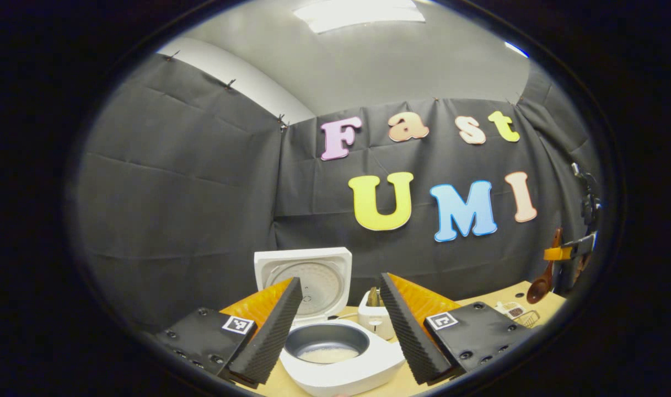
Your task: Close the left gripper, press the button to open the rice cooker; take a wooden spoon from the chopstick holder with the right hand, scoop a spoonful of rice and pour it into the rice cooker, then put the wooden spoon back into the chopstick holder.
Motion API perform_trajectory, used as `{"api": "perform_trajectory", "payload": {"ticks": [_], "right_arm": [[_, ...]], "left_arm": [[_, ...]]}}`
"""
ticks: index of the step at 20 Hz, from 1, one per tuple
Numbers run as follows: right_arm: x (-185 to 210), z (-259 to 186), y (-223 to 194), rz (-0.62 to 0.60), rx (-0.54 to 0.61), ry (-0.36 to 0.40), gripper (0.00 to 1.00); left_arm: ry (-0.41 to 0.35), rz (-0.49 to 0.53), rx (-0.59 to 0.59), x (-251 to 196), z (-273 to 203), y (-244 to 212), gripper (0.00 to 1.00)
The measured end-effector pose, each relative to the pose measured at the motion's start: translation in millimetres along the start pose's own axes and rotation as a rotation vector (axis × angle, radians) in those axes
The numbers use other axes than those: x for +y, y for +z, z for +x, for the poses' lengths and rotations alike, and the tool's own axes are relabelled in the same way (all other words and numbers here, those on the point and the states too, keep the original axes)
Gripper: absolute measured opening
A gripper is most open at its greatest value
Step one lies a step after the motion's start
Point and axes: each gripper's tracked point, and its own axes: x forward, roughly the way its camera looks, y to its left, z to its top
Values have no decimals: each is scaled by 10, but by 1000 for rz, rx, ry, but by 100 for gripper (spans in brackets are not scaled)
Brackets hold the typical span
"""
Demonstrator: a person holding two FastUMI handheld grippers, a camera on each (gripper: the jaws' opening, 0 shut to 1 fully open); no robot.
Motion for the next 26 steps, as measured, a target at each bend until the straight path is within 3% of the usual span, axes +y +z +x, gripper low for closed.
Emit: {"api": "perform_trajectory", "payload": {"ticks": [3, 4, 9, 13, 19, 20, 22, 24, 25, 26], "right_arm": [[-228, 51, -260, 34, 43, -37, 11], [-284, 62, -337, 41, 51, -49, 11], [-531, 181, -689, 72, 97, -92, 11], [-664, 245, -1027, 125, 166, -119, 11], [-717, 249, -1283, 151, 242, -132, 17], [-704, 219, -1326, 158, 256, -129, 19], [-731, 196, -1238, 169, 231, -127, 25], [-781, 140, -1093, 152, 199, -150, 57], [-820, 59, -957, 135, 172, -166, 100], [-851, 19, -839, 116, 137, -181, 100]], "left_arm": [[0, 19, 3, -69, -35, 14, 92], [0, 24, 5, -85, -16, -2, 100], [16, 41, 16, -79, -107, -4, 92], [37, 54, 16, -13, -179, 19, 92], [72, 50, 26, 122, -202, -26, 92], [75, 45, 29, 137, -183, -29, 100], [79, 36, 40, 158, -135, -67, 100], [81, 33, 45, 175, -57, -70, 98], [80, 34, 45, 183, -8, -62, 100], [84, 36, 42, 205, 53, -40, 98]]}}
